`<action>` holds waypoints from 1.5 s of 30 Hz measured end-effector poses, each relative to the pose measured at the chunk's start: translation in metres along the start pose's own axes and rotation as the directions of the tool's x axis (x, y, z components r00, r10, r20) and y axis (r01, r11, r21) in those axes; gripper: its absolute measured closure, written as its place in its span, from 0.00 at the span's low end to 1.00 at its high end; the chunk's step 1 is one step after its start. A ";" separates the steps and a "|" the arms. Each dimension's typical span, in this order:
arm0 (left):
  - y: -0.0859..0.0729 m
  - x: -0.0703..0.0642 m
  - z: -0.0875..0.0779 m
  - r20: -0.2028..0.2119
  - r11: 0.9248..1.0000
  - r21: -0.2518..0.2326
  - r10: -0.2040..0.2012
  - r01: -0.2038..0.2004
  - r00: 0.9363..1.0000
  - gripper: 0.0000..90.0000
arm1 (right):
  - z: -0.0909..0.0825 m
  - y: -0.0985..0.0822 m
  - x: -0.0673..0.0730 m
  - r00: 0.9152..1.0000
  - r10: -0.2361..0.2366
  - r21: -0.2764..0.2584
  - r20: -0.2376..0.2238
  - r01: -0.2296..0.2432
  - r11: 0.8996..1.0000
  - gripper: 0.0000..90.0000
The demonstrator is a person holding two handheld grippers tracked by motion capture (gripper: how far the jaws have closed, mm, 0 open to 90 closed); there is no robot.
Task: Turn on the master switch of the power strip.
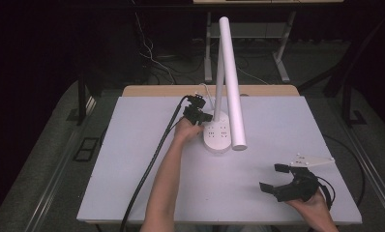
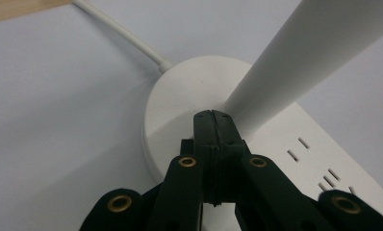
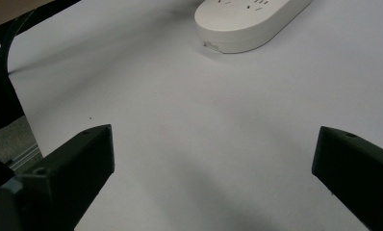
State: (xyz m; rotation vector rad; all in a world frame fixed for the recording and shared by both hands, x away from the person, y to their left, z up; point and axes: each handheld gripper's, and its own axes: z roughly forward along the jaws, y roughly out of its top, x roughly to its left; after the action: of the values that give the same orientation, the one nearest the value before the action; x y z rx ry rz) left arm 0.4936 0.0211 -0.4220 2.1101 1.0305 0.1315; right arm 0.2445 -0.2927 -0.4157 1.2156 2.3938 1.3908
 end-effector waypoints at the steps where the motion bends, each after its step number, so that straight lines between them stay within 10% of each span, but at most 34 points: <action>1: 0.000 0.000 0.000 0.000 1.000 0.000 0.000 0.000 1.000 1.00 | 0.000 0.000 0.000 1.000 0.000 0.000 0.000 0.000 1.000 0.00; 17: -0.008 0.017 -0.025 -0.014 0.998 -0.058 0.013 -0.014 1.000 1.00 | 0.000 -0.001 -0.005 1.000 0.008 0.003 0.004 -0.008 1.000 0.01; 29: -0.001 0.001 -0.056 -0.004 0.988 -0.143 0.058 -0.058 0.998 1.00 | -0.001 -0.002 -0.006 1.000 0.012 0.001 0.009 -0.012 1.000 0.00; 30: 0.000 0.002 -0.061 -0.006 0.988 -0.111 0.104 -0.104 0.995 1.00 | -0.001 -0.002 -0.006 1.000 0.012 0.001 0.010 -0.012 1.000 0.00; 45: -0.012 -0.005 -0.104 -0.025 0.980 -0.140 0.137 -0.140 0.990 0.92 | -0.003 -0.003 -0.007 1.000 0.020 -0.007 0.013 -0.020 1.000 0.00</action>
State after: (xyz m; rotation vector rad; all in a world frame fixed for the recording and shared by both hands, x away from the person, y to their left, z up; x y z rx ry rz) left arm 0.4419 0.0838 -0.3564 2.0528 0.8563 0.2812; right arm 0.2460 -0.3008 -0.4183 1.2468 2.3726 1.3916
